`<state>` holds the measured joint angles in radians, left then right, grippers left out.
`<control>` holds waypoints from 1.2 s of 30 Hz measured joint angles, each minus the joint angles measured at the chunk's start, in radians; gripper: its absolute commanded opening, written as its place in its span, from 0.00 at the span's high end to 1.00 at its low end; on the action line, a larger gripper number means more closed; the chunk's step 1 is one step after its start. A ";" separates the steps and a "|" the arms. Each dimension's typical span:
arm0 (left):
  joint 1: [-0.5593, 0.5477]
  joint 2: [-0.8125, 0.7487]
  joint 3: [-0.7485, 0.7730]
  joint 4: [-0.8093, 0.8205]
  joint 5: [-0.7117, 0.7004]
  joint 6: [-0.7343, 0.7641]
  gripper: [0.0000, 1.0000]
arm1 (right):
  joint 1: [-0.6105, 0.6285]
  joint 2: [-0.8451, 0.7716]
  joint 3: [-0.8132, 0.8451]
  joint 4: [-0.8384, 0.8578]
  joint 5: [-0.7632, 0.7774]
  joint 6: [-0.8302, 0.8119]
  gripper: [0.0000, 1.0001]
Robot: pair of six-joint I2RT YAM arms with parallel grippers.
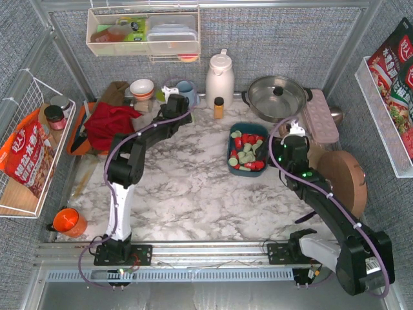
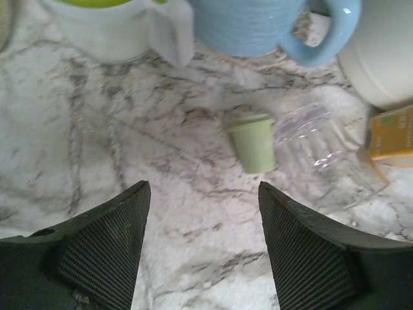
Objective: Mix the coffee capsules in the storage basket
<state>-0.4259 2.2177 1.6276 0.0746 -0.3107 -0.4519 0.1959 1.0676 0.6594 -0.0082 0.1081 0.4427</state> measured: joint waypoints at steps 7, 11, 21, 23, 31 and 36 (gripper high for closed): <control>0.008 0.117 0.137 -0.016 0.106 0.034 0.30 | -0.005 -0.046 -0.010 0.049 -0.048 0.005 0.02; 0.009 0.197 0.259 -0.077 0.131 0.054 0.30 | -0.005 -0.054 -0.014 0.057 -0.063 0.002 0.02; 0.008 0.323 0.454 -0.226 0.123 0.082 0.36 | -0.005 -0.048 -0.018 0.081 -0.091 0.002 0.02; 0.008 0.336 0.480 -0.251 0.100 0.082 0.38 | -0.005 -0.048 -0.018 0.084 -0.091 0.002 0.02; 0.008 0.322 0.444 -0.237 0.068 0.142 0.56 | -0.005 -0.044 -0.019 0.087 -0.098 0.002 0.02; 0.009 0.306 0.417 -0.224 0.085 0.176 0.63 | -0.005 -0.040 -0.019 0.087 -0.099 0.002 0.01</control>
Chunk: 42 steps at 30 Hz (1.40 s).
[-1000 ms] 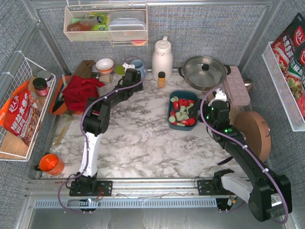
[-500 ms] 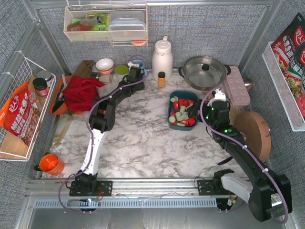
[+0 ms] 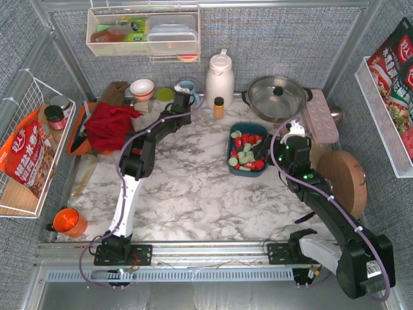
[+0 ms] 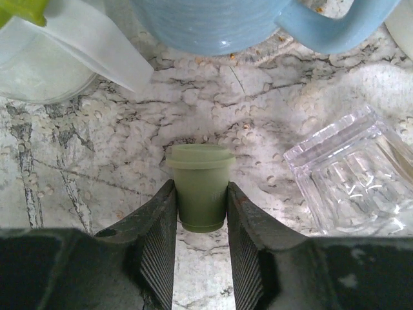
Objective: Mix the coffee capsules in the storage basket
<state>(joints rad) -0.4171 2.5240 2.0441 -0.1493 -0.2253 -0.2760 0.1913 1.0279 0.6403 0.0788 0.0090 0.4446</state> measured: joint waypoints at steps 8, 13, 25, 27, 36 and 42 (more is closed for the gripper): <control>0.000 -0.084 -0.106 0.006 0.027 0.039 0.69 | 0.000 0.026 0.002 0.000 -0.014 0.000 0.02; -0.005 -0.333 -0.454 0.169 0.092 0.080 0.69 | 0.002 0.047 0.015 0.000 -0.031 -0.012 0.02; -0.087 -0.983 -1.355 0.873 0.417 0.189 0.76 | 0.085 0.116 0.123 0.013 -0.201 -0.089 0.03; -0.109 -1.030 -1.463 0.983 0.466 0.194 0.81 | 0.101 0.118 0.154 -0.010 -0.223 -0.113 0.03; -0.189 -1.032 -1.717 1.508 0.584 0.195 0.98 | 0.182 0.085 0.227 -0.172 -0.238 -0.198 0.03; -0.263 -0.963 -1.734 1.686 0.602 0.192 1.00 | 0.281 0.052 0.249 -0.261 -0.169 -0.225 0.04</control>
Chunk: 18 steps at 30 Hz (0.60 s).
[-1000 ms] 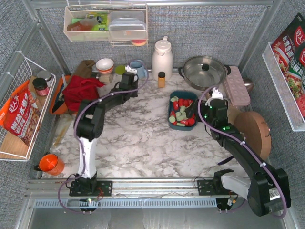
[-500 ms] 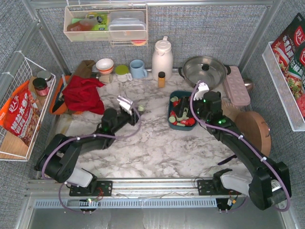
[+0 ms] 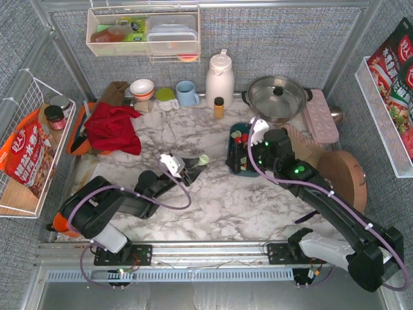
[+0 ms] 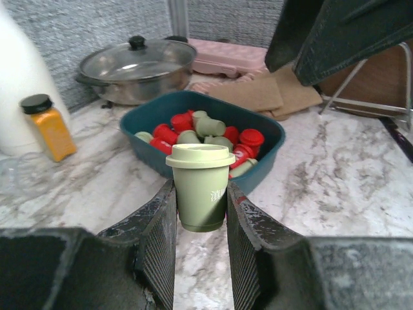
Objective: Mix the coffee capsules in the storage basket
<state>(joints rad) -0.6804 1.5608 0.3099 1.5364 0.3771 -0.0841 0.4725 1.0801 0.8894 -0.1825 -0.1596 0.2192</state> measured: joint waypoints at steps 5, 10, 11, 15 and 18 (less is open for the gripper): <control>-0.090 0.062 0.001 0.036 -0.037 -0.003 1.00 | 0.063 -0.051 -0.002 -0.040 0.064 0.017 0.04; -0.201 0.097 0.006 0.042 -0.112 -0.002 1.00 | 0.127 -0.072 -0.003 -0.044 0.108 0.067 0.05; -0.221 0.108 0.007 0.042 -0.123 -0.002 1.00 | 0.142 -0.070 -0.003 -0.046 0.113 0.073 0.05; -0.268 0.146 0.012 0.043 -0.171 -0.002 1.00 | 0.190 -0.043 -0.003 -0.048 0.133 0.089 0.06; -0.294 0.153 0.015 0.043 -0.203 0.005 1.00 | 0.217 -0.010 0.000 -0.056 0.135 0.096 0.09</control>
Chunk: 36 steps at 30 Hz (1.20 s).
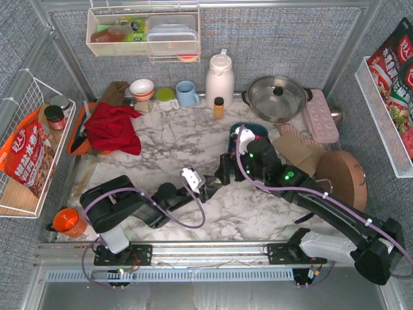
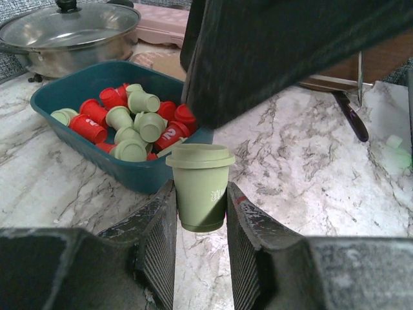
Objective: Mix the coffee capsules in the storage basket
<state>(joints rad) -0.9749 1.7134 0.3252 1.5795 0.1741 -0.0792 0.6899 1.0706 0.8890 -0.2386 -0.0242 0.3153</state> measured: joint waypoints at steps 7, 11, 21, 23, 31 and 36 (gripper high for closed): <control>-0.026 -0.007 0.011 0.002 -0.051 0.032 1.00 | 0.036 0.050 0.021 -0.013 0.001 0.000 0.16; -0.035 -0.023 0.011 0.005 -0.064 0.054 1.00 | 0.036 0.053 0.041 -0.043 0.012 0.000 0.18; -0.051 -0.053 0.022 0.006 -0.070 0.097 1.00 | 0.036 0.090 0.078 -0.090 0.016 0.016 0.23; -0.051 -0.059 0.022 0.008 -0.072 0.098 1.00 | 0.036 0.097 0.081 -0.093 0.015 0.022 0.24; -0.061 -0.066 0.025 0.011 -0.085 0.105 1.00 | 0.036 0.118 0.082 -0.092 -0.011 0.044 0.32; -0.064 -0.062 0.029 0.011 -0.092 0.109 1.00 | 0.035 0.130 0.082 -0.086 -0.035 0.068 0.37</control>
<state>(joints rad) -1.0386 1.6516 0.3542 1.5902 0.0818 0.0299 0.7246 1.2003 0.9707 -0.3244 -0.0589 0.3828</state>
